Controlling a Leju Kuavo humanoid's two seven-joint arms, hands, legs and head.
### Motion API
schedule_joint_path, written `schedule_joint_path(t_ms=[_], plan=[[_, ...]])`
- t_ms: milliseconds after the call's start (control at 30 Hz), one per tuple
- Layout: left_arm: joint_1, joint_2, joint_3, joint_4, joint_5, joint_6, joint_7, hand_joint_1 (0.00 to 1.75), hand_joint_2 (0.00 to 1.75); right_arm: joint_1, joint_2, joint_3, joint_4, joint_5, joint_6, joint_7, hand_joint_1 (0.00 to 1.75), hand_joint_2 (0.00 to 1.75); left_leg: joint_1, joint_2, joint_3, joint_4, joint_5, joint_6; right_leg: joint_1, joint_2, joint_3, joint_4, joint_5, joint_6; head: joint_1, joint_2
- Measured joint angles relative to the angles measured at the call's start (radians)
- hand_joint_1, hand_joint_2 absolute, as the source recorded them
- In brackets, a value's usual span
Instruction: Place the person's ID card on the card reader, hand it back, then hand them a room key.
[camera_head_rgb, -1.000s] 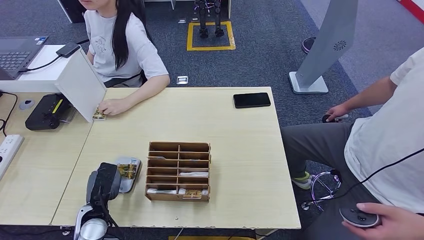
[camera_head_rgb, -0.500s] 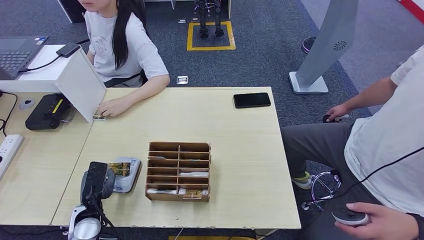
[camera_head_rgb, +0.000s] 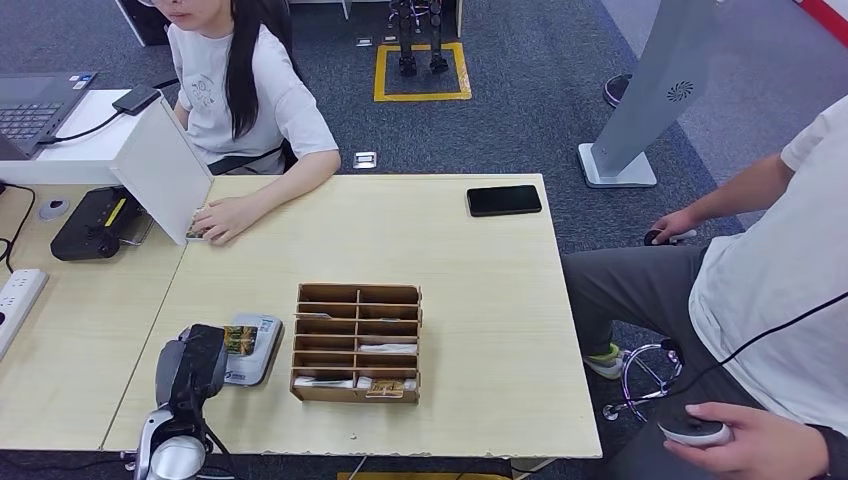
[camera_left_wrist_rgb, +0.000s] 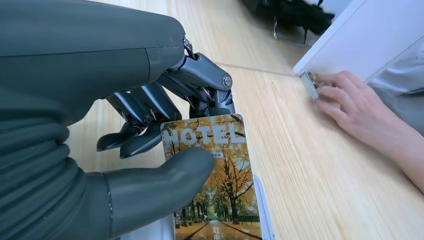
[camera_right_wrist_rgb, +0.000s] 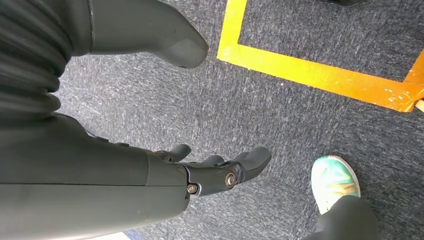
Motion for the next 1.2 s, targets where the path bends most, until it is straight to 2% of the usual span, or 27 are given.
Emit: schedule_joint_path(t_ms=[167, 500, 1200], plan=[[0.0, -0.001, 0.0, 0.008, -0.126, 0.042, 0.023, 1.75, 1.75, -0.001, 0.001, 0.0, 0.0, 0.005, 0.009, 0.0, 0.0, 1.75, 0.0, 0.0, 0.0, 0.0, 0.0, 0.0, 0.0, 0.0, 0.0, 0.0, 0.0, 0.0, 0.0, 0.0], [0.001, -0.002, 0.0, 0.031, -0.267, 0.071, 0.039, 1.75, 1.75, -0.003, 0.001, 0.0, 0.0, 0.012, 0.014, -0.01, 0.0, 1.75, 0.0, 0.0, 0.0, 0.0, 0.0, 0.0, 0.0, 0.0, 0.0, 0.0, 0.0, 0.0, 0.0, 0.0], [0.002, -0.001, 0.0, 0.053, -0.285, 0.076, 0.043, 1.75, 1.75, -0.004, 0.002, 0.0, 0.0, 0.017, 0.014, -0.01, 0.0, 1.75, 0.0, 0.0, 0.0, 0.0, 0.0, 0.0, 0.0, 0.0, 0.001, 0.0, 0.0, 0.0, 0.0, 0.0]])
